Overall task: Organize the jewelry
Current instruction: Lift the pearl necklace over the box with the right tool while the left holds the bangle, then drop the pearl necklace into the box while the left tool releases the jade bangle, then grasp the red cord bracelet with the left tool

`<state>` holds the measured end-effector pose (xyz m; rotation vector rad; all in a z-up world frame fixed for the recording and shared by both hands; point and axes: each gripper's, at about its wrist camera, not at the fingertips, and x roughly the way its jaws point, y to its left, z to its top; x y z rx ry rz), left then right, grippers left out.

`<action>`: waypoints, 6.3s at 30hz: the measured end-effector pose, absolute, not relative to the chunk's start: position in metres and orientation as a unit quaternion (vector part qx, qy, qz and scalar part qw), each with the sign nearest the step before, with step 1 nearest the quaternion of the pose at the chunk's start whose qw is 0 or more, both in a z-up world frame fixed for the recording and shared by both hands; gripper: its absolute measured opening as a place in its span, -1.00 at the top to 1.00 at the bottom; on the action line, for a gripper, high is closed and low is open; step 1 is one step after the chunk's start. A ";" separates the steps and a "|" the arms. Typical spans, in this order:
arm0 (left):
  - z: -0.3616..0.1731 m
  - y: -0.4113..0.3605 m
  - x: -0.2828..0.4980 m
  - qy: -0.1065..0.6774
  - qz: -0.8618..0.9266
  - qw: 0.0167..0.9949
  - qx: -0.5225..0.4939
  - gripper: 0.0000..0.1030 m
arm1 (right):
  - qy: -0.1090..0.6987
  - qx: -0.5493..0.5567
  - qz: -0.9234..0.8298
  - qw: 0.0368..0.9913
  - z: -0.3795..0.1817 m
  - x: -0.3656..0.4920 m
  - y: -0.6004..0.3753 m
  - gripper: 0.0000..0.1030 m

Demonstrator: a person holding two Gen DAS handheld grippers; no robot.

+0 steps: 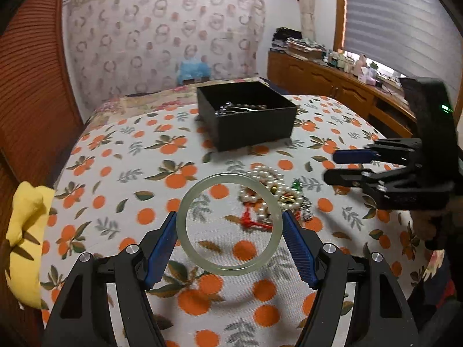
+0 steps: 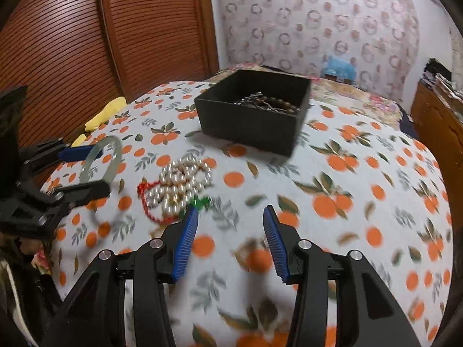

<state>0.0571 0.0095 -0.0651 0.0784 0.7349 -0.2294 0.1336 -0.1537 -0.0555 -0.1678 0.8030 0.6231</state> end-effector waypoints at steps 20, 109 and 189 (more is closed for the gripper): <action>-0.066 0.031 0.051 0.354 -0.099 0.930 0.016 -0.33 | 0.404 -0.160 0.303 0.848 -0.075 0.180 -0.082 0.74; -0.013 -0.003 0.164 0.316 -0.087 0.943 0.067 -0.33 | 0.347 -0.059 0.248 0.903 0.007 0.262 -0.134 0.79; -0.095 -0.030 0.132 0.430 -0.164 0.882 0.103 0.62 | 0.375 -0.072 0.287 0.879 -0.059 0.120 -0.162 0.42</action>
